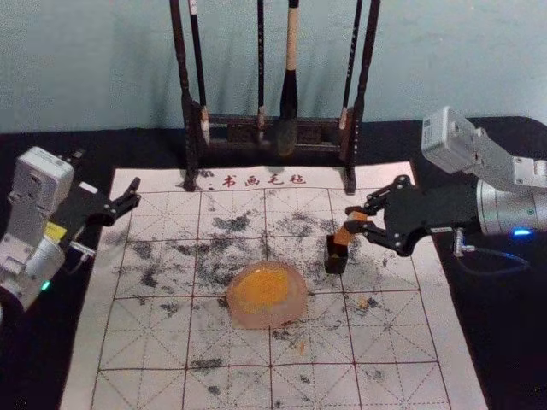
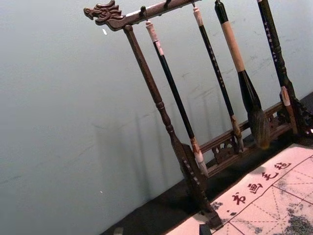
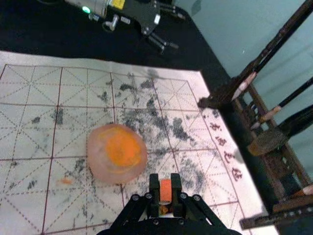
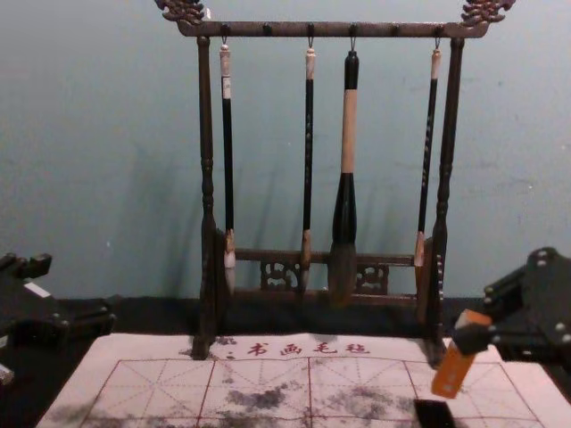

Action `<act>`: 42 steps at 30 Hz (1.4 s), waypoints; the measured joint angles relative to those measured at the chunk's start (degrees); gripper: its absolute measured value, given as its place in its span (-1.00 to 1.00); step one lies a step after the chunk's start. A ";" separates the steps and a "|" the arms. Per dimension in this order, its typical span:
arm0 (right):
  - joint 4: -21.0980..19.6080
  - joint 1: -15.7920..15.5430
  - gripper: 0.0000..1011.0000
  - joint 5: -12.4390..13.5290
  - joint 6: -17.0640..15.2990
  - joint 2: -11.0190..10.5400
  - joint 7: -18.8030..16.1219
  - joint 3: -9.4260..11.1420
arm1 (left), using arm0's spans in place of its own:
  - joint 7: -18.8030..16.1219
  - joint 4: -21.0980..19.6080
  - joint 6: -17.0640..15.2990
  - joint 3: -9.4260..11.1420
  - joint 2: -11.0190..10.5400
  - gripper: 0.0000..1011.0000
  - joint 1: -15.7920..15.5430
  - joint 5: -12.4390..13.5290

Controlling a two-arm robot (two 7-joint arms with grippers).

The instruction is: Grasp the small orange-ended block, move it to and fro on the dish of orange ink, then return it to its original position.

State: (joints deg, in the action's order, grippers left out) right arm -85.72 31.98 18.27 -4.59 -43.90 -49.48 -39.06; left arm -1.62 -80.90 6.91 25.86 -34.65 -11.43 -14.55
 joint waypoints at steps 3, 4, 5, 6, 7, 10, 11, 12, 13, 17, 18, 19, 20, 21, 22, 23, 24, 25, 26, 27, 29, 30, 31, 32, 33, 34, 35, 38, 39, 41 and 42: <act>0.48 0.05 -0.72 -0.25 -0.37 0.00 -0.31 -0.16 | 0.00 0.00 0.00 0.00 0.00 0.98 0.00 0.00; 0.83 0.17 -0.72 -0.41 -0.55 0.09 -0.51 -0.29 | 0.00 0.00 0.00 0.00 0.00 0.98 0.00 0.00; 1.04 0.24 -0.72 -0.47 -0.59 0.16 -0.66 -0.37 | 0.00 0.00 0.00 0.00 0.00 0.98 0.00 0.00; 1.26 0.32 -0.72 -0.54 -0.66 0.25 -0.76 -0.44 | 0.00 0.00 0.00 0.00 0.00 0.98 0.00 0.00; 1.70 0.57 -0.72 -0.69 -0.79 0.44 -1.06 -0.62 | 0.00 0.00 0.00 0.00 0.00 0.98 0.00 0.00; 2.83 1.15 -0.72 -1.09 -0.99 1.03 -1.35 -1.01 | 0.00 0.00 0.00 0.00 0.00 0.98 0.00 0.00; 3.14 1.29 -0.72 -1.17 -1.04 1.21 -1.36 -1.08 | 0.00 0.01 0.00 0.00 0.00 0.98 0.00 0.00; 3.76 1.54 -0.72 -1.37 -1.16 1.57 -1.36 -1.21 | 0.00 0.00 0.00 0.00 0.00 0.98 0.00 0.00; 4.05 1.68 -0.72 -1.44 -1.20 1.74 -1.36 -1.27 | 0.00 0.00 0.00 0.00 0.00 0.98 0.00 0.00; 5.40 2.21 -0.72 -1.71 -1.30 2.52 -1.29 -1.49 | 0.00 0.00 0.00 0.00 0.00 0.98 0.00 0.00; 5.93 2.44 -0.72 -1.82 -1.33 2.90 -1.25 -1.57 | 0.00 0.00 0.00 0.00 0.00 0.98 0.00 0.00; 6.15 2.54 -0.72 -1.84 -1.34 3.09 -1.25 -1.63 | 0.00 0.00 0.00 0.00 0.00 0.98 0.00 0.00; 6.35 2.62 -0.72 -1.86 -1.34 3.25 -1.24 -1.67 | 0.00 0.00 0.00 0.00 0.00 0.98 0.00 0.00; 6.51 2.70 -0.72 -1.89 -1.34 3.37 -1.24 -1.71 | 0.00 0.00 0.00 0.00 0.00 0.98 0.00 0.00; 6.75 2.81 -0.72 -1.93 -1.34 3.56 -1.24 -1.76 | 0.00 0.00 0.00 0.00 0.00 0.98 0.00 0.00; 7.08 2.98 -0.72 -1.97 -1.35 3.81 -1.26 -1.86 | 0.00 0.00 0.00 0.00 0.00 0.98 0.00 0.00; 7.26 3.06 -0.72 -2.02 -1.34 3.95 -1.27 -1.91 | 0.00 0.00 0.00 0.00 0.00 0.98 0.00 0.00; 7.45 3.15 -0.72 -2.04 -1.34 4.09 -1.28 -1.97 | 0.00 0.00 0.00 0.00 0.00 0.98 0.00 0.00; 7.78 3.35 -0.72 -2.10 -1.34 4.36 -1.30 -2.06 | 0.00 0.00 0.00 0.00 0.00 0.98 0.00 0.00; 7.89 3.42 -0.72 -2.15 -1.34 4.46 -1.32 -2.10 | 0.00 0.00 0.00 0.00 0.00 0.98 0.00 0.00; 8.14 3.62 -0.72 -2.22 -1.34 4.69 -1.35 -2.19 | 0.00 0.01 0.00 0.00 0.00 0.98 0.00 0.00; 8.36 3.84 -0.72 -2.31 -1.33 4.90 -1.44 -2.31 | 0.00 0.00 0.00 0.00 0.00 0.98 0.00 0.00; 8.45 3.91 -0.72 -2.36 -1.33 4.96 -1.49 -2.36 | 0.00 0.00 0.00 0.00 0.00 0.98 0.00 0.00; 8.64 4.07 -0.72 -2.50 -1.30 5.10 -1.54 -2.48 | 0.00 0.00 0.00 0.00 0.00 0.98 0.00 0.00; 8.76 4.15 -0.72 -2.59 -1.28 5.17 -1.56 -2.57 | 0.00 0.00 0.00 0.00 0.00 0.98 0.00 0.00; 8.87 4.21 -0.72 -2.69 -1.27 5.24 -1.56 -2.63 | 0.00 0.00 0.00 0.00 0.00 0.98 0.00 0.00; 9.12 4.36 -0.72 -2.87 -1.25 5.39 -1.59 -2.79 | 0.00 0.00 0.00 0.00 0.00 0.98 0.00 0.00; 9.67 4.56 -0.72 -3.15 -1.19 5.70 -1.66 -3.04 | 0.00 0.00 0.00 0.00 0.00 0.98 0.00 0.00; 9.81 4.59 -0.72 -3.22 -1.17 5.76 -1.68 -3.08 | 0.00 0.00 0.00 0.00 0.00 0.98 0.00 0.00; 10.21 4.72 -0.72 -3.32 -1.08 5.98 -1.76 -3.22 | 0.00 0.00 0.00 0.00 0.00 0.98 0.00 0.00; 10.21 4.72 -0.72 -3.32 -1.08 5.98 -1.76 -3.22 | 0.00 0.00 0.00 0.00 0.00 0.98 0.00 0.00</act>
State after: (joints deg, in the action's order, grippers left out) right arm -75.51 36.70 14.95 -5.67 -37.92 -51.24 -42.27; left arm -1.62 -80.90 6.91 25.86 -34.65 -11.43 -14.55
